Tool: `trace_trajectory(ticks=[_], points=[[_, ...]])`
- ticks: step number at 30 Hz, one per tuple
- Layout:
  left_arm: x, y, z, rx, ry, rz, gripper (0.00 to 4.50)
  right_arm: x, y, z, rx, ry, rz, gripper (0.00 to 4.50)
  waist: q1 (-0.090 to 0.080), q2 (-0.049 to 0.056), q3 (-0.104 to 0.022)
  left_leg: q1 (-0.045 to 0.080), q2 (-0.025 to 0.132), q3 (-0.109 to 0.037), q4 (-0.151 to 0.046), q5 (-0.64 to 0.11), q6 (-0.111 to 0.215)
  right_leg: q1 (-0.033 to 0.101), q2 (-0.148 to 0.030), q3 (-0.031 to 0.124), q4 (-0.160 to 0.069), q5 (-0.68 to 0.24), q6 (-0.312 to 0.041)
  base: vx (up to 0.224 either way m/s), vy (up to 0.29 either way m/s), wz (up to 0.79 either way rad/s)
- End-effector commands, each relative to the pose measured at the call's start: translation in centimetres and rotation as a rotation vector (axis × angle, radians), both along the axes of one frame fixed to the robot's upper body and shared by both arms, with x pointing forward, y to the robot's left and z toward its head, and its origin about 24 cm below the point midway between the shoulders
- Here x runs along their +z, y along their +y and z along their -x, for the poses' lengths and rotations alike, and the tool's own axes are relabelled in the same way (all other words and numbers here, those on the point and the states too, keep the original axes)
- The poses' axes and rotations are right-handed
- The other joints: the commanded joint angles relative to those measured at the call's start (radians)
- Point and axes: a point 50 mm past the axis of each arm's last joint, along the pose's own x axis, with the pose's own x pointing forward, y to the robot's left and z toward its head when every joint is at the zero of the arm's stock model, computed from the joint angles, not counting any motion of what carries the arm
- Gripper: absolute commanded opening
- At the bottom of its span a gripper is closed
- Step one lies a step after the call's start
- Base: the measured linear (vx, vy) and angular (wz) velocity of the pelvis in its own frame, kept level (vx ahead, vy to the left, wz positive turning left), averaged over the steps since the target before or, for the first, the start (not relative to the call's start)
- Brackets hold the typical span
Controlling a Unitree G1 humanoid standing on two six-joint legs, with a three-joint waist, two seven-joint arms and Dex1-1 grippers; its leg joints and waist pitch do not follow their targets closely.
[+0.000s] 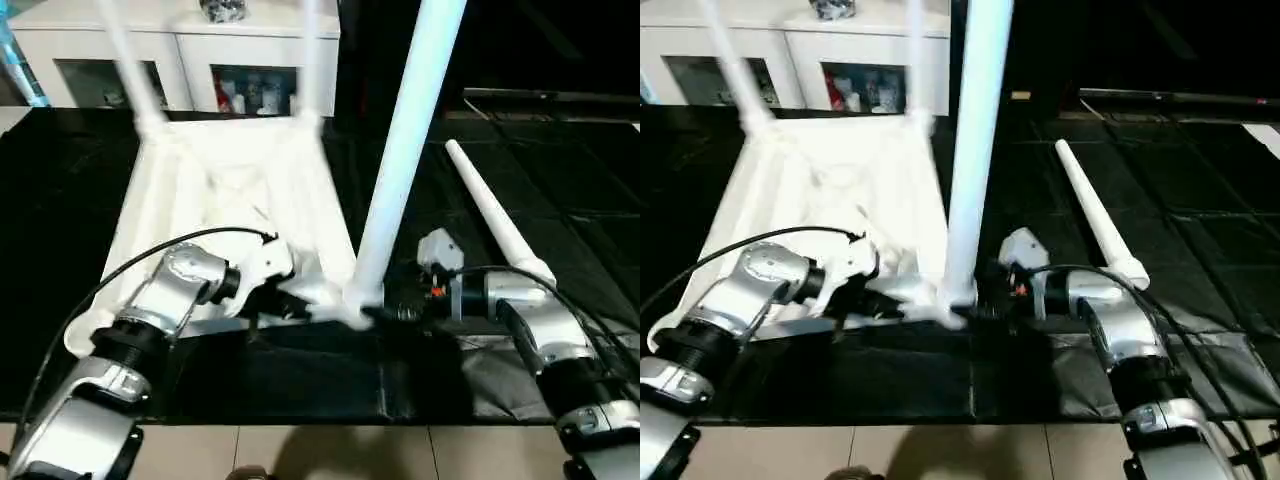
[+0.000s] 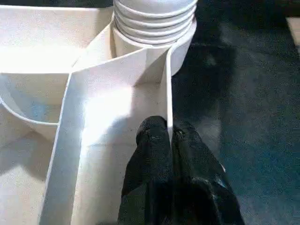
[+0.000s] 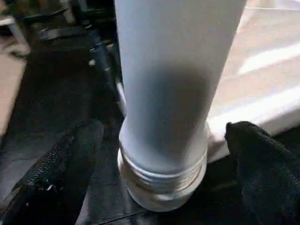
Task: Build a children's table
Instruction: Rotate leg to tighten
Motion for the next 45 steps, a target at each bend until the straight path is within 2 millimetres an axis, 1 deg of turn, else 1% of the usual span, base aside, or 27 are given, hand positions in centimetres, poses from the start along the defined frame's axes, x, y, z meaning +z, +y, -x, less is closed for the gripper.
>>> trace_trajectory(ticks=[1, 4, 8, 9, 13, 14, 20, 23, 26, 28, 29, 30, 31, 32, 33, 34, 35, 36, 37, 38, 39, 40, 41, 42, 43, 44, 45], points=[[-0.3, -1.2, 0.8, -0.142, 0.027, -0.038, 0.0, 0.4, 0.3, -0.2, 0.046, -0.019, 0.024, 4.46, -0.008, 0.004, -0.069, 0.017, 0.076, -0.032, -0.063, -0.152, 0.054, 0.051, -0.107, 0.068, -0.073, -0.193, -0.192, 0.0, 0.0, 0.0], [-0.4, -1.1, 0.9, -0.172, 0.025, -0.053, 0.0, 0.1, 0.5, -0.4, 0.076, -0.008, 0.051, 4.3, -0.008, 0.002, -0.069, 0.018, 0.076, -0.032, -0.063, -0.155, 0.048, 0.051, -0.106, 0.067, -0.071, -0.19, -0.201, 0.0, 0.0, 0.0], [-0.3, -1.2, 0.9, -0.185, 0.019, -0.054, 0.0, 0.0, 0.7, -0.6, 0.091, -0.004, 0.066, 4.09, -0.006, 0.0, -0.069, 0.016, 0.075, -0.032, -0.062, -0.151, 0.051, 0.052, -0.109, 0.067, -0.07, -0.193, -0.197, 0.0, 0.0, 0.0], [-0.3, -1.2, 0.9, -0.189, 0.018, -0.052, 0.0, 0.2, 0.8, -0.6, 0.096, -0.002, 0.054, 3.87, -0.007, 0.0, -0.069, 0.015, 0.075, -0.032, -0.062, -0.147, 0.052, 0.053, -0.108, 0.067, -0.07, -0.194, -0.195, 0.0, 0.0, 0.0], [-0.3, -1.2, 1.0, -0.2, 0.02, -0.052, 0.0, 0.2, 1.0, -0.5, 0.123, 0.005, 0.045, 3.56, -0.007, 0.0, -0.069, 0.016, 0.076, -0.032, -0.061, -0.146, 0.056, 0.052, -0.107, 0.067, -0.07, -0.195, -0.192, 0.0, 0.0, 0.0], [-0.4, -1.2, 1.0, -0.204, 0.019, -0.053, 0.0, 0.1, 1.0, -0.4, 0.132, 0.009, 0.043, 3.56, -0.007, 0.0, -0.07, 0.016, 0.076, -0.032, -0.061, -0.144, 0.056, 0.052, -0.107, 0.067, -0.07, -0.192, -0.193, 0.0, 0.0, 0.0], [-0.4, -1.0, 1.0, -0.21, 0.022, -0.059, 0.0, -0.2, 1.2, -0.1, 0.153, 0.021, 0.029, 3.0, -0.006, 0.0, -0.07, 0.015, 0.075, -0.031, -0.06, -0.138, 0.062, 0.052, -0.108, 0.066, -0.07, -0.19, -0.194, 0.0, 0.0, 0.0], [-0.5, -1.0, 1.0, -0.208, 0.023, -0.06, 0.0, -0.3, 1.2, 0.0, 0.155, 0.026, 0.021, 2.89, -0.007, 0.0, -0.07, 0.015, 0.076, -0.032, -0.061, -0.141, 0.059, 0.052, -0.106, 0.066, -0.069, -0.193, -0.193, 0.0, 0.0, 0.0], [-0.6, -1.1, 0.7, -0.143, 0.026, -0.04, 0.0, -0.5, 1.5, 0.2, 0.127, 0.045, -0.023, 2.78, -0.006, 0.001, -0.07, 0.016, 0.076, -0.032, -0.061, -0.144, 0.056, 0.052, -0.107, 0.066, -0.07, -0.198, -0.192, 0.0, 0.0, 0.0], [-0.5, -1.5, 0.2, -0.061, 0.003, -0.023, 0.0, -1.2, 1.9, 0.2, 0.062, 0.064, -0.031, 2.77, -0.007, 0.001, -0.069, 0.015, 0.076, -0.033, -0.062, -0.147, 0.052, 0.052, -0.107, 0.066, -0.07, -0.208, -0.193, 0.0, 0.0, 0.0], [-0.5, -1.7, -0.4, 0.009, -0.019, -0.023, 0.0, -1.8, 2.2, 0.4, 0.016, 0.06, -0.033, 2.76, -0.008, 0.002, -0.067, 0.017, 0.077, -0.032, -0.063, -0.158, 0.05, 0.048, -0.107, 0.066, -0.073, -0.22, -0.191, 0.0, 0.0, 0.0], [-0.4, -1.9, -0.5, 0.03, -0.023, -0.019, 0.0, -2.0, 2.4, 0.4, 0.001, 0.07, -0.036, 2.75, -0.009, 0.001, -0.061, 0.022, 0.077, -0.034, -0.067, -0.192, 0.038, 0.046, -0.11, 0.066, -0.084, -0.281, -0.183, 0.0, 0.0, 0.0], [-0.4, -1.9, -0.6, 0.042, -0.025, -0.016, 0.0, -2.1, 2.4, 0.5, -0.008, 0.076, -0.037, 2.75, -0.013, -0.004, -0.058, 0.023, 0.073, -0.035, -0.069, -0.22, 0.026, 0.05, -0.112, 0.066, -0.091, -0.354, -0.164, 0.0, 0.0, 0.0], [-0.2, -2.3, -1.0, 0.106, -0.029, 0.011, 0.0, -2.6, 2.8, 0.5, -0.06, 0.096, -0.036, 2.75, -0.013, -0.002, -0.057, 0.023, 0.074, -0.037, -0.07, -0.229, 0.02, 0.05, -0.114, 0.065, -0.093, -0.383, -0.155, 0.0, 0.0, 0.0], [0.0, -2.8, -1.4, 0.167, -0.031, 0.04, 0.0, -3.0, 3.4, 0.4, -0.117, 0.1, -0.042, 2.75, -0.021, -0.002, -0.051, 0.027, 0.074, -0.039, -0.075, -0.261, 0.01, 0.047, -0.113, 0.064, -0.1, -0.442, -0.14, 0.0, 0.0, 0.0], [0.2, -3.5, -1.8, 0.248, -0.026, 0.081, 0.0, -3.5, 4.3, 0.3, -0.203, 0.107, -0.055, 2.75, -0.027, 0.0, -0.045, 0.039, 0.071, -0.042, -0.075, -0.318, -0.002, 0.04, -0.115, 0.061, -0.114, -0.533, -0.12, 0.0, 0.0, 0.0], [0.2, -3.5, -1.8, 0.248, -0.026, 0.081, 0.0, -3.5, 4.3, 0.3, -0.203, 0.107, -0.055, 2.75, -0.032, -0.004, -0.044, 0.042, 0.071, -0.042, -0.075, -0.334, -0.011, 0.039, -0.116, 0.061, -0.117, -0.565, -0.112, 0.0, 0.0, 0.0], [0.3, -4.4, -2.0, 0.313, -0.016, 0.118, 0.0, -3.9, 5.4, -0.1, -0.316, 0.137, -0.081, 2.75, -0.04, -0.008, -0.048, 0.038, 0.067, -0.049, -0.076, -0.331, -0.017, 0.046, -0.12, 0.058, -0.12, -0.595, -0.094, 0.0, 0.0, 0.0], [0.3, -4.4, -2.1, 0.315, -0.017, 0.119, 0.0, -3.9, 5.4, -0.1, -0.318, 0.137, -0.081, 2.74, -0.05, -0.007, -0.048, 0.031, 0.066, -0.053, -0.08, -0.321, -0.02, 0.049, -0.12, 0.056, -0.12, -0.592, -0.087, 0.0, 0.0, 0.0], [0.3, -4.9, -2.2, 0.35, -0.017, 0.134, 0.0, -4.0, 6.1, -0.3, -0.365, 0.144, -0.092, 2.74, -0.054, -0.007, -0.05, 0.029, 0.066, -0.053, -0.079, -0.317, -0.017, 0.05, -0.119, 0.056, -0.12, -0.586, -0.082, 0.0, 0.0, 0.0], [0.3, -5.5, -2.4, 0.404, -0.017, 0.151, 0.0, -4.1, 7.1, -0.5, -0.421, 0.154, -0.103, 2.74, -0.061, -0.005, -0.051, 0.03, 0.068, -0.052, -0.08, -0.314, -0.012, 0.047, -0.118, 0.058, -0.12, -0.561, -0.087, 0.0, 0.0, 0.0], [0.4, -6.1, -2.7, 0.458, -0.017, 0.168, 0.0, -4.2, 8.0, -0.8, -0.476, 0.168, -0.107, 2.74, -0.068, -0.006, -0.052, 0.032, 0.068, -0.051, -0.08, -0.313, -0.012, 0.044, -0.116, 0.059, -0.118, -0.53, -0.101, 0.0, 0.0, 0.0], [0.5, -6.4, -2.8, 0.493, -0.016, 0.179, 0.0, -4.2, 8.5, -0.9, -0.511, 0.179, -0.107, 2.74, -0.07, -0.003, -0.052, 0.03, 0.067, -0.05, -0.079, -0.306, -0.011, 0.045, -0.116, 0.06, -0.116, -0.51, -0.109, 0.0, 0.0, 0.0], [0.5, -6.6, -3.0, 0.519, -0.018, 0.187, 0.0, -4.3, 8.9, -1.0, -0.536, 0.184, -0.105, 2.74, -0.072, -0.003, -0.053, 0.031, 0.066, -0.049, -0.08, -0.299, -0.008, 0.044, -0.114, 0.06, -0.115, -0.486, -0.119, 0.0, 0.0, 0.0], [0.7, -7.1, -3.2, 0.563, -0.025, 0.204, 0.0, -4.3, 9.5, -1.2, -0.586, 0.196, -0.105, 2.74, -0.075, -0.006, -0.055, 0.029, 0.066, -0.047, -0.079, -0.283, -0.002, 0.045, -0.113, 0.063, -0.112, -0.454, -0.127, 0.0, 0.0, 0.0], [0.8, -7.4, -3.3, 0.583, -0.031, 0.213, 0.0, -4.3, 9.8, -1.3, -0.615, 0.203, -0.105, 2.74, -0.075, -0.005, -0.054, 0.029, 0.066, -0.046, -0.079, -0.275, -0.001, 0.045, -0.113, 0.064, -0.111, -0.439, -0.133, 0.0, 0.0, 0.0], [1.0, -7.7, -3.4, 0.602, -0.035, 0.218, 0.0, -4.3, 10.2, -1.4, -0.642, 0.208, -0.101, 2.74, -0.076, -0.005, -0.056, 0.028, 0.066, -0.043, -0.078, -0.259, 0.003, 0.046, -0.112, 0.067, -0.107, -0.395, -0.145, 0.0, 0.0, 0.0]])
